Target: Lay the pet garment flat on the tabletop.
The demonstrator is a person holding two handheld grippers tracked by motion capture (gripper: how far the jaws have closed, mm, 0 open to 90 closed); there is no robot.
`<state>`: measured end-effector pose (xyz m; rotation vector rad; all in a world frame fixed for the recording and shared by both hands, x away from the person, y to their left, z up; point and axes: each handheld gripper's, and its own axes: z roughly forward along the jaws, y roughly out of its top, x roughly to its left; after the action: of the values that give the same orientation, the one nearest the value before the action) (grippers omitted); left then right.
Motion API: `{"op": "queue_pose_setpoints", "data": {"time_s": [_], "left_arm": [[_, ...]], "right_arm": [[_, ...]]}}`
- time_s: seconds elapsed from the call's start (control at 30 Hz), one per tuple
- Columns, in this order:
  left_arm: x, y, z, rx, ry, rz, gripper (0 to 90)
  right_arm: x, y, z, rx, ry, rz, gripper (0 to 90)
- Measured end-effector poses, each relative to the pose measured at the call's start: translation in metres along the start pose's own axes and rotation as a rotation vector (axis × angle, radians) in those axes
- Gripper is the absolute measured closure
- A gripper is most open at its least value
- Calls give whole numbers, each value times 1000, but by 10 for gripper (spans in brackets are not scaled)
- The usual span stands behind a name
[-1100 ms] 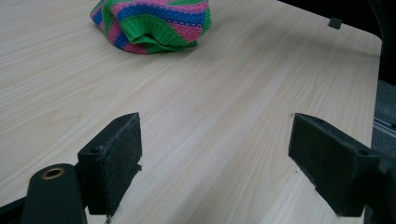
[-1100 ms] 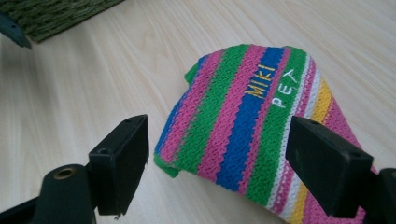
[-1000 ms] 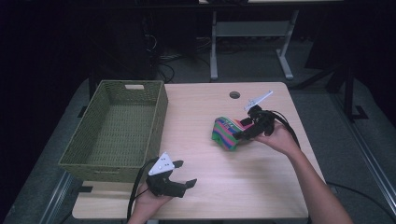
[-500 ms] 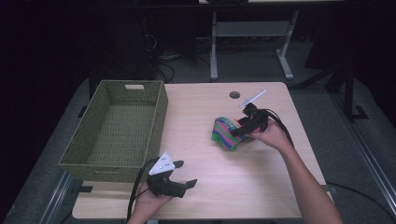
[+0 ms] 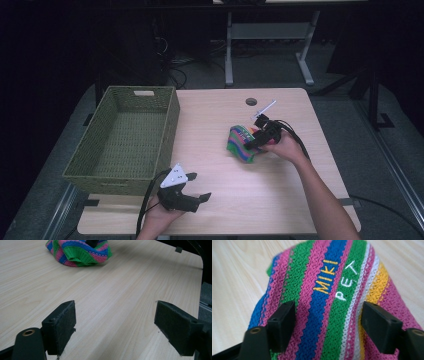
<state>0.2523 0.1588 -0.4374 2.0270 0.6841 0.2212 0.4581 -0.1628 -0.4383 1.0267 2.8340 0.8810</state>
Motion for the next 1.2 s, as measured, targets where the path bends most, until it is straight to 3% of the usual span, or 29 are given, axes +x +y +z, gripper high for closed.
{"op": "queue_pose_setpoints", "data": {"time_s": [0.37,0.77,1.03,1.2], "left_arm": [[-1,0,0,0,0,5,172],[-3,1,1,0,-4,6,172],[-3,1,1,-1,-4,8,172],[-3,1,2,1,-4,14,172]], "right_arm": [[3,-1,7,27,-48,-7,496],[7,-2,10,22,-105,-26,632],[7,-5,8,7,-98,-15,749],[3,-8,6,-24,-60,21,784]]}}
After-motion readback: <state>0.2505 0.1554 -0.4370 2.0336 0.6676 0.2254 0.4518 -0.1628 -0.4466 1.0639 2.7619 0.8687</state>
